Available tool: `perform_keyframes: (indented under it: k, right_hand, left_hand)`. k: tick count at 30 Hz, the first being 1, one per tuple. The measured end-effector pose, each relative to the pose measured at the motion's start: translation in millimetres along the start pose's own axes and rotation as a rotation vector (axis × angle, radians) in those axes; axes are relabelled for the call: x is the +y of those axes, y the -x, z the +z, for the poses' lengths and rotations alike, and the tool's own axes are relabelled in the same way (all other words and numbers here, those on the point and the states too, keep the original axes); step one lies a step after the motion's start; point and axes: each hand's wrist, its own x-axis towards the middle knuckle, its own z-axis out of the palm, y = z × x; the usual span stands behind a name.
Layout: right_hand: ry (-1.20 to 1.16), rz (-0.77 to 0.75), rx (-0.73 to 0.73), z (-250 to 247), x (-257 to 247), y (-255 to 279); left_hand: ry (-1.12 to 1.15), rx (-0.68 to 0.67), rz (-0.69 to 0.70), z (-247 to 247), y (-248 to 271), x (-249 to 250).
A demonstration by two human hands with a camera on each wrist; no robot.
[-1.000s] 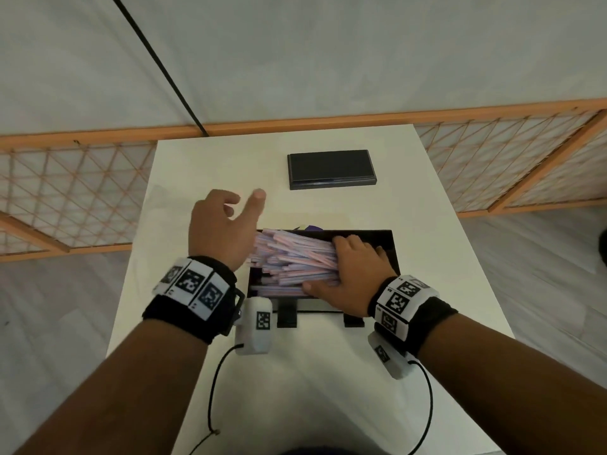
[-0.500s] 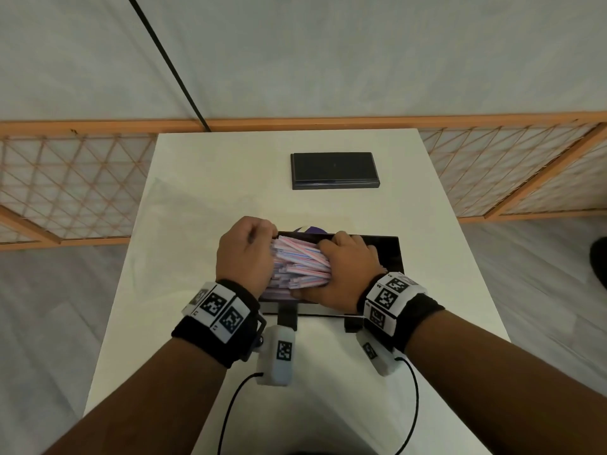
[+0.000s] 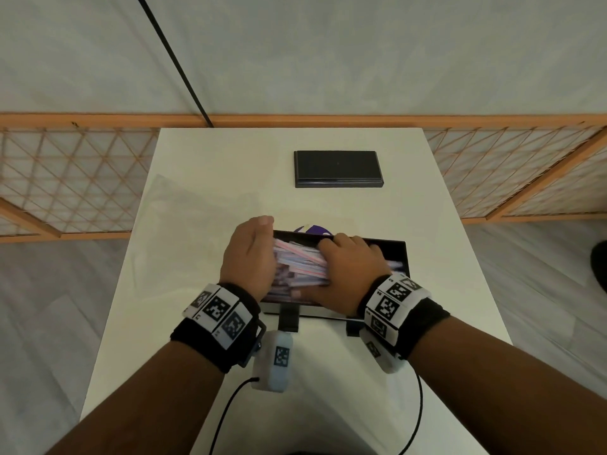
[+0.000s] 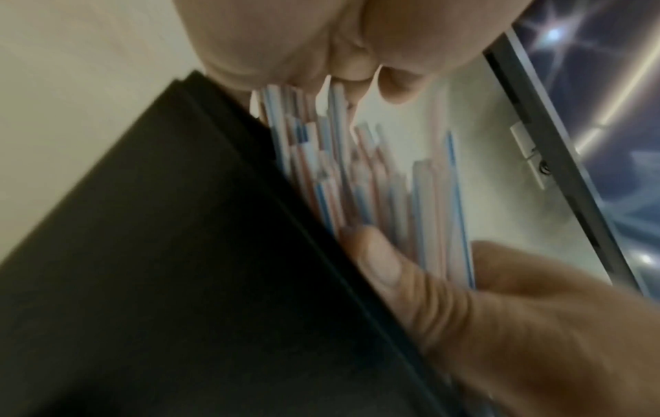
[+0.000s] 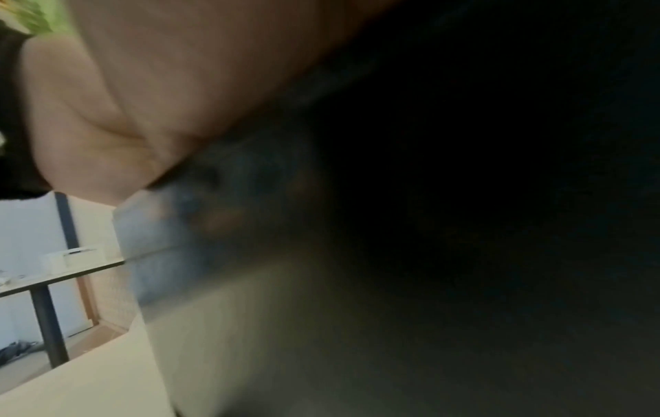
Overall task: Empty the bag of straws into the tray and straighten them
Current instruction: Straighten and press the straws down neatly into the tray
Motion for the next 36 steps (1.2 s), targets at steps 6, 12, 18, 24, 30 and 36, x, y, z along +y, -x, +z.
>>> perform_keyframes:
  k: [6, 12, 18, 24, 30, 36]
  right_hand:
    - [-0.091, 0.103, -0.023, 13, 10, 5]
    - [-0.094, 0.027, -0.005, 4, 1, 4]
    - [-0.137, 0.045, -0.061, 5, -3, -2]
    - [-0.019, -0.053, 0.057, -7, -13, -2]
    - [-0.055, 0.064, -0.025, 5, 2, 3]
    - [-0.141, 0.062, -0.033, 15, 13, 11]
  left_hand:
    - [0.047, -0.012, -0.066, 0, 1, 2]
    - [0.095, -0.098, -0.001, 7, 7, 1]
    - [0.123, 0.024, -0.065, 6, 3, -4]
    - [0.115, 0.021, -0.068, 4, 2, -2]
    - [-0.026, 0.068, -0.074, 1, -4, -10]
    - [-0.136, -0.005, -0.033, 1, -3, -6]
